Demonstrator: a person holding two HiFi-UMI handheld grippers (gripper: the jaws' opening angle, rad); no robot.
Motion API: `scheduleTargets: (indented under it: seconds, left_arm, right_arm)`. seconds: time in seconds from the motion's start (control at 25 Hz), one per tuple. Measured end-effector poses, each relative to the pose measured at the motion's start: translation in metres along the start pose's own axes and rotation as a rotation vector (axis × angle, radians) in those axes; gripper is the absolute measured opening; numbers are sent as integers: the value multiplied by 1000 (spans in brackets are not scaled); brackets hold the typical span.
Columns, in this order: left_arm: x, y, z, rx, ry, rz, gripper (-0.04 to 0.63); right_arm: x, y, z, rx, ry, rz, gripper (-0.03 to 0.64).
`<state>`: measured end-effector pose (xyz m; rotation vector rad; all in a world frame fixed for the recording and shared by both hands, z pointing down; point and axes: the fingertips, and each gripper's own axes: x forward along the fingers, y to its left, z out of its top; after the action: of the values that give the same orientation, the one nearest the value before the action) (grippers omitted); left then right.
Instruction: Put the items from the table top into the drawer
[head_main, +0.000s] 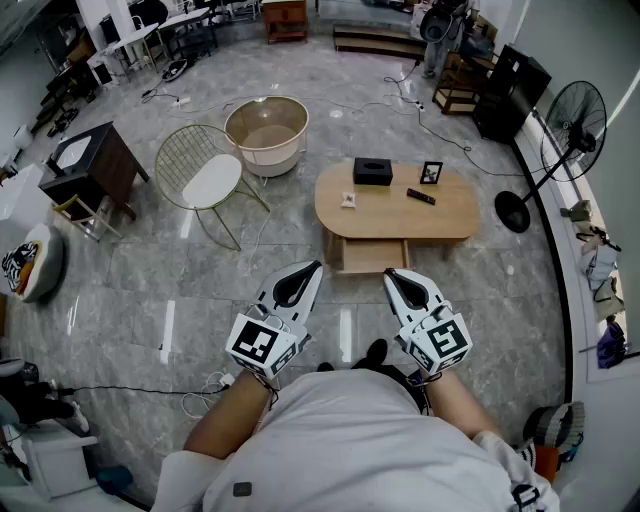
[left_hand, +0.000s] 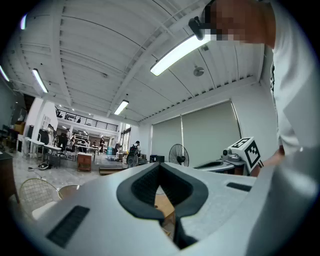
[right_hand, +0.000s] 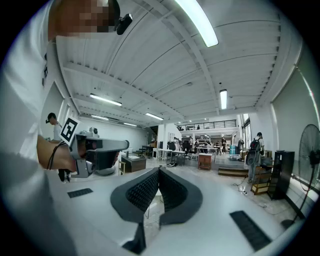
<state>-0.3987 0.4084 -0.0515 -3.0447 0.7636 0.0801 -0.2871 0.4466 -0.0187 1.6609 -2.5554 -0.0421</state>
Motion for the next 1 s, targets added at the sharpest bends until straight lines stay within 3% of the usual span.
scheduleTargets:
  seconds: [0.68,1.0]
  left_arm:
    - [10,8,-13,-46,19,0,9]
    - [46,16,-27,-53,45,9,9]
  right_arm:
    - [7,-8,-4,22,8,4,26]
    - [17,-45,-21,59,30,0,26]
